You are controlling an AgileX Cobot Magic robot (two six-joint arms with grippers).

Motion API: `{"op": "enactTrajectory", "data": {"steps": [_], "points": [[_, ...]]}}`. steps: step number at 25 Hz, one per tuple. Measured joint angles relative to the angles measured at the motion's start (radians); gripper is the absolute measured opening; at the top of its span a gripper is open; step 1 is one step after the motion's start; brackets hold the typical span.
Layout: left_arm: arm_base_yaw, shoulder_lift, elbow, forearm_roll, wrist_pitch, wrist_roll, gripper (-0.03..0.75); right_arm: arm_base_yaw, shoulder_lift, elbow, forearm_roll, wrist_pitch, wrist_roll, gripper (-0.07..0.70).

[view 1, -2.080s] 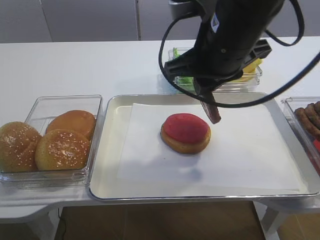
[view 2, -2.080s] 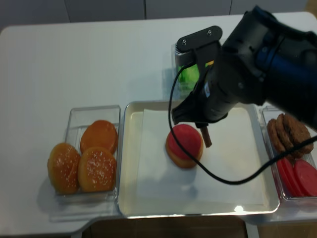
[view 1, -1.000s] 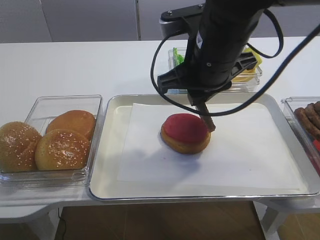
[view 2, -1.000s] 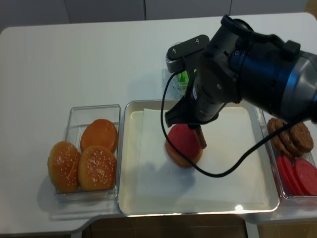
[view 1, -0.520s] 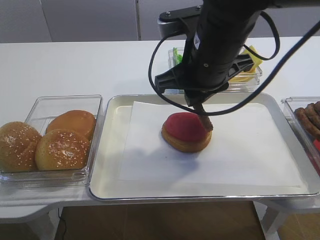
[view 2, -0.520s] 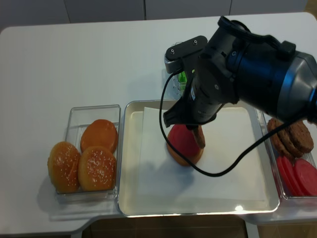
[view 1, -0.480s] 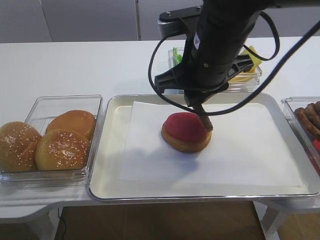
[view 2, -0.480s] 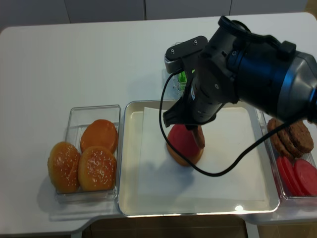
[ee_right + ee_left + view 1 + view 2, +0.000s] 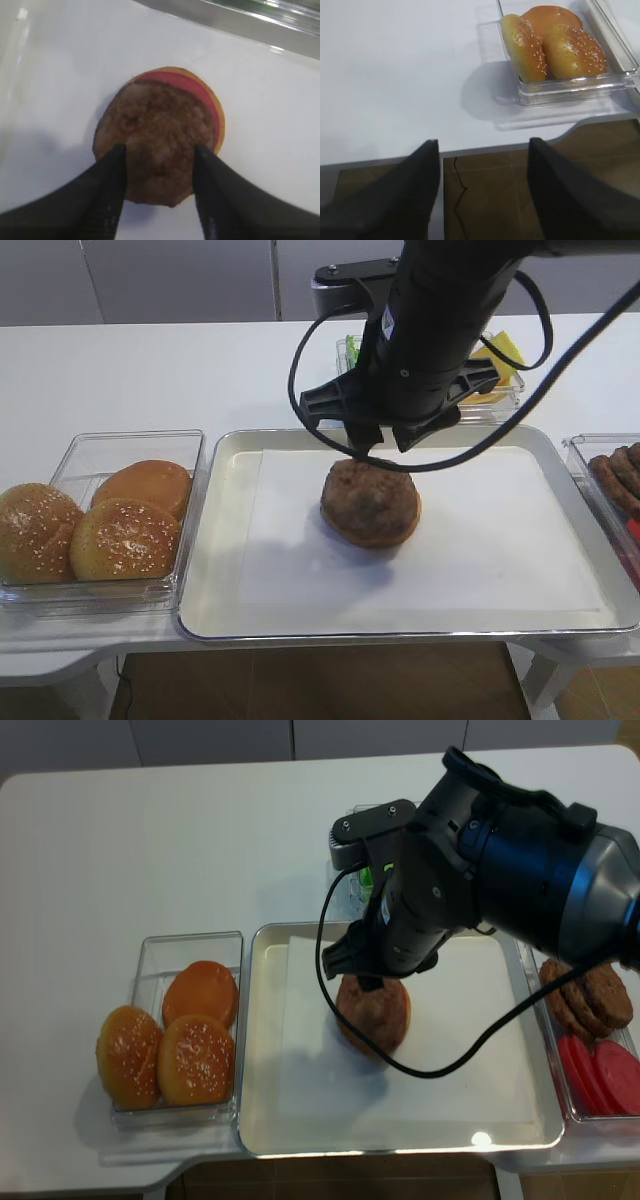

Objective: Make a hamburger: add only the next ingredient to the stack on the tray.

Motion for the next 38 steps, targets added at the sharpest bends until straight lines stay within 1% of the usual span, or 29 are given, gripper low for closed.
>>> {"op": "enactTrajectory", "data": {"steps": [3, 6, 11, 14, 16, 19, 21, 26, 28, 33, 35, 38], "points": [[0.0, 0.0, 0.0, 0.0, 0.0, 0.0, 0.415, 0.0, 0.0, 0.0, 0.007, 0.0, 0.0, 0.368], [0.0, 0.0, 0.0, 0.0, 0.0, 0.0, 0.415, 0.0, 0.0, 0.0, 0.008, 0.002, -0.002, 0.375], [0.0, 0.0, 0.0, 0.0, 0.0, 0.0, 0.415, 0.0, -0.011, 0.0, 0.008, 0.02, -0.063, 0.377], [0.0, 0.0, 0.0, 0.0, 0.0, 0.0, 0.415, -0.029, -0.034, 0.0, 0.021, 0.035, -0.092, 0.377], [0.0, 0.0, 0.0, 0.0, 0.0, 0.0, 0.415, -0.074, -0.051, 0.0, 0.054, 0.058, -0.131, 0.377], [0.0, 0.0, 0.0, 0.0, 0.0, 0.0, 0.415, -0.169, -0.078, 0.0, 0.119, 0.098, -0.202, 0.377], [0.0, 0.0, 0.0, 0.0, 0.0, 0.0, 0.415, -0.241, -0.1, 0.0, 0.139, 0.121, -0.237, 0.377], [0.0, 0.0, 0.0, 0.0, 0.0, 0.0, 0.415, -0.42, -0.153, 0.0, 0.166, 0.169, -0.276, 0.377], [0.0, 0.0, 0.0, 0.0, 0.0, 0.0, 0.415, -0.485, -0.183, 0.012, 0.173, 0.175, -0.296, 0.377], [0.0, 0.0, 0.0, 0.0, 0.0, 0.0, 0.415, -0.636, -0.28, 0.112, 0.212, 0.18, -0.349, 0.377], [0.0, 0.0, 0.0, 0.0, 0.0, 0.0, 0.415, -0.668, -0.342, 0.168, 0.224, 0.18, -0.366, 0.377], [0.0, 0.0, 0.0, 0.0, 0.0, 0.0, 0.415, -0.685, -0.449, 0.249, 0.226, 0.183, -0.374, 0.377]]}}
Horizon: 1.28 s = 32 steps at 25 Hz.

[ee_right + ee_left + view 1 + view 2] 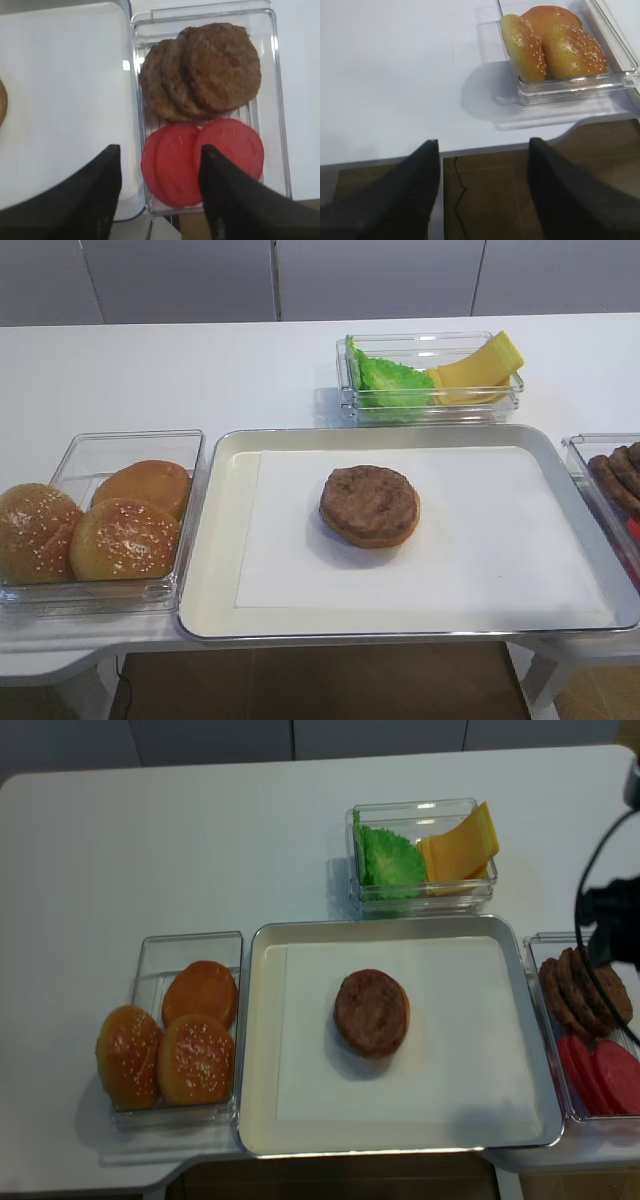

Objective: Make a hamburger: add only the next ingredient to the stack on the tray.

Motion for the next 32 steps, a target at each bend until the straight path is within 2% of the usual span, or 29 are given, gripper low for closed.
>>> {"op": "enactTrajectory", "data": {"steps": [8, 16, 21, 25, 32], "points": [[0.0, 0.0, 0.0, 0.0, 0.0, 0.0, 0.415, 0.0, -0.374, 0.171, -0.008, 0.035, -0.003, 0.377], [0.0, 0.0, 0.0, 0.0, 0.0, 0.0, 0.415, 0.0, -0.704, 0.21, -0.011, 0.112, -0.005, 0.377], [0.0, 0.0, 0.0, 0.0, 0.0, 0.0, 0.415, 0.0, -0.829, 0.21, -0.011, 0.159, -0.007, 0.377], [0.0, 0.0, 0.0, 0.0, 0.0, 0.0, 0.415, 0.0, -0.903, 0.219, -0.011, 0.162, -0.031, 0.377], [0.0, 0.0, 0.0, 0.0, 0.0, 0.0, 0.415, 0.0, -1.079, 0.314, -0.011, 0.168, -0.041, 0.377]]}}
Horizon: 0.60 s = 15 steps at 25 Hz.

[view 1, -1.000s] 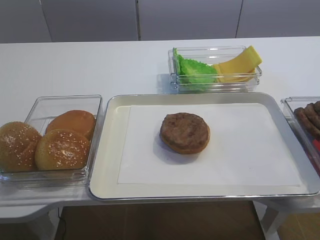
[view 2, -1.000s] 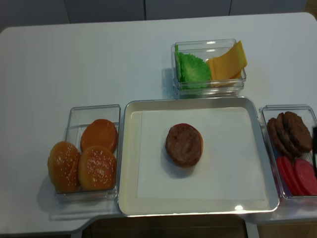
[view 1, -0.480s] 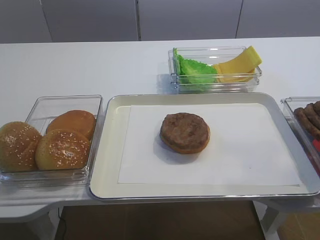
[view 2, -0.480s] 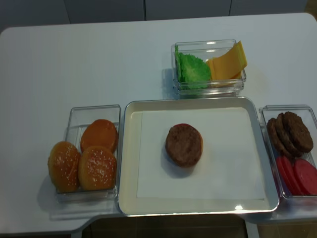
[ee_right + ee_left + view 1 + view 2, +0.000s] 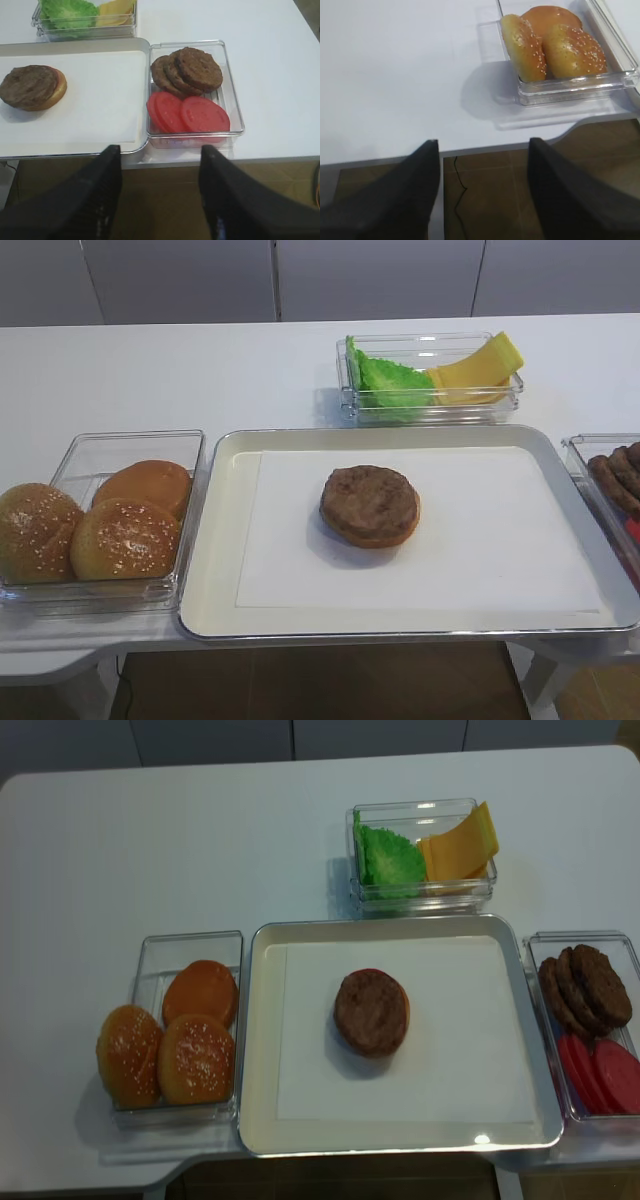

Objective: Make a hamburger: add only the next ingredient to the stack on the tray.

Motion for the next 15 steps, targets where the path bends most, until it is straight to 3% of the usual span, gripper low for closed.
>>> {"op": "enactTrajectory", "data": {"steps": [7, 12, 15], "points": [[0.0, 0.0, 0.0, 0.0, 0.0, 0.0, 0.415, 0.0, -0.153, 0.071, 0.0, 0.005, 0.0, 0.377], [0.0, 0.0, 0.0, 0.0, 0.0, 0.0, 0.415, 0.0, -0.164, 0.131, 0.0, 0.007, 0.0, 0.377], [0.0, 0.0, 0.0, 0.0, 0.0, 0.0, 0.415, 0.0, -0.165, 0.159, 0.0, -0.03, 0.0, 0.377]]}}
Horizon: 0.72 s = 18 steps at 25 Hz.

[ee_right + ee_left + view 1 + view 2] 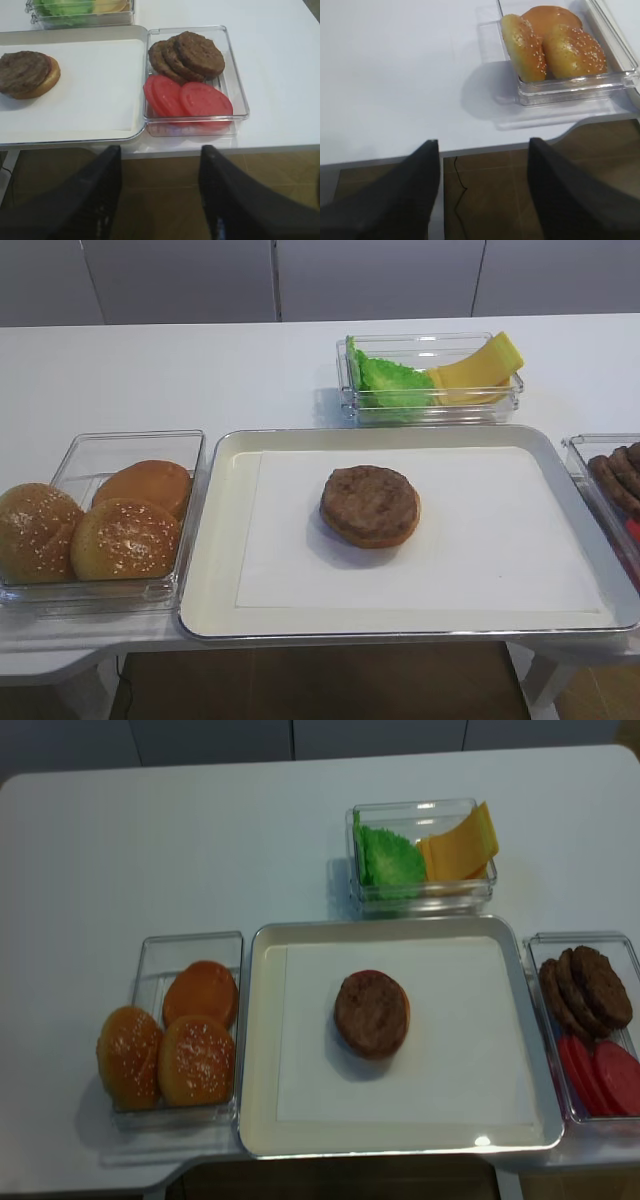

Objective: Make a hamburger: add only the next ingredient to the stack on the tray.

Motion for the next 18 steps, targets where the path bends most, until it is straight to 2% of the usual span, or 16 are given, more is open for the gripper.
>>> {"op": "enactTrajectory", "data": {"steps": [3, 11, 18], "points": [[0.0, 0.0, 0.0, 0.0, 0.0, 0.0, 0.415, 0.0, 0.0, 0.041, 0.0, -0.043, -0.002, 0.377], [0.0, 0.0, 0.0, 0.0, 0.0, 0.0, 0.415, 0.0, 0.0, 0.122, 0.0, -0.081, -0.053, 0.377], [0.0, 0.0, 0.0, 0.0, 0.0, 0.0, 0.415, 0.0, 0.0, 0.129, -0.016, -0.096, -0.055, 0.377]]}}
